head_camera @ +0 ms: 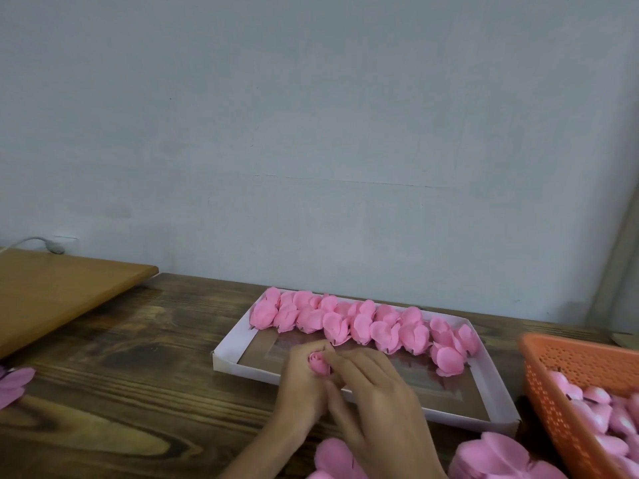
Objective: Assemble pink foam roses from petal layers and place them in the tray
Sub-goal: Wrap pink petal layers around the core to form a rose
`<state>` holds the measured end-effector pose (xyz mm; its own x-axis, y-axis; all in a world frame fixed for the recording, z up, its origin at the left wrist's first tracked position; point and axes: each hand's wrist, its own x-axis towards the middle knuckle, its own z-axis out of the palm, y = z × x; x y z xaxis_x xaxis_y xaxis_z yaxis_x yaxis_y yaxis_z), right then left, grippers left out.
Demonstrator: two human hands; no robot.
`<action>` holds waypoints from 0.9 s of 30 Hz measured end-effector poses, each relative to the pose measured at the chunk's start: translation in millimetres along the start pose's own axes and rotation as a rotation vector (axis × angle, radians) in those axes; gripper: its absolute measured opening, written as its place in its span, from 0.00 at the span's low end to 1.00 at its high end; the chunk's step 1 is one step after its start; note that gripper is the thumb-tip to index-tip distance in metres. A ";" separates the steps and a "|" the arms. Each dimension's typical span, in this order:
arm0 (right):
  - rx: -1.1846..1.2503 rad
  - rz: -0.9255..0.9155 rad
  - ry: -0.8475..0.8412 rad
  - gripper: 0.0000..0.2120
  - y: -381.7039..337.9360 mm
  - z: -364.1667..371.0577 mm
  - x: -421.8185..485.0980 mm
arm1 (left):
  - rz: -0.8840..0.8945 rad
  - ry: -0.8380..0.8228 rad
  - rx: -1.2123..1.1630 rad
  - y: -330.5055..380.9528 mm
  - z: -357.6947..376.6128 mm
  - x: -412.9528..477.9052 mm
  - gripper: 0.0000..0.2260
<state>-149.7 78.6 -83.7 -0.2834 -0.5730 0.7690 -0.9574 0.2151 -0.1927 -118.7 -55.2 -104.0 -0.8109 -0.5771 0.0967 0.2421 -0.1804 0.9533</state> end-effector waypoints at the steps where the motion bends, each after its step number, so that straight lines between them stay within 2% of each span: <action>1: 0.005 -0.008 -0.002 0.16 0.2 -0.2 -0.2 | -0.055 0.005 -0.099 0.6 -0.5 0.5 0.25; 3: 0.002 -0.007 -0.012 0.16 0.6 -1.0 -0.6 | -0.054 0.005 -0.076 -2.1 0.9 4.6 0.25; 4: -0.009 0.004 -0.031 0.17 0.0 -1.9 -0.5 | -0.038 -0.036 -0.079 2.4 4.4 2.2 0.21; 6: -0.016 0.018 -0.074 0.18 -0.6 -2.9 0.0 | -0.124 -0.125 -0.267 3.5 8.4 1.9 0.08; 10: -0.015 0.013 -0.099 0.19 -1.9 -3.1 0.3 | -0.188 -0.092 -0.342 4.5 9.8 3.0 0.14; 16: -0.066 0.016 -0.153 0.22 -7.4 -3.9 0.5 | -0.231 -0.126 -0.461 4.3 8.3 3.8 0.12; 19: -0.049 0.023 -0.134 0.22 -6.6 -2.6 -1.0 | -0.182 -0.071 -0.376 4.2 8.7 3.4 0.15; 21: -0.037 0.040 -0.125 0.21 -5.2 -0.9 -1.6 | -0.163 -0.076 -0.307 2.5 8.0 3.1 0.15; 25: -0.017 0.057 -0.116 0.18 -0.8 1.1 -3.3 | -0.206 -0.069 -0.326 4.9 9.3 -1.9 0.12; 27: 0.114 0.148 -0.052 0.17 0.9 3.8 -3.9 | -0.076 -0.005 -0.228 2.1 6.5 -2.7 0.11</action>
<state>-149.7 78.0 -89.2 -0.4209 -0.5827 0.6952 -0.9044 0.2102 -0.3713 -119.4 -48.9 -100.4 -0.8337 -0.5515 0.0291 0.2939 -0.3985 0.8688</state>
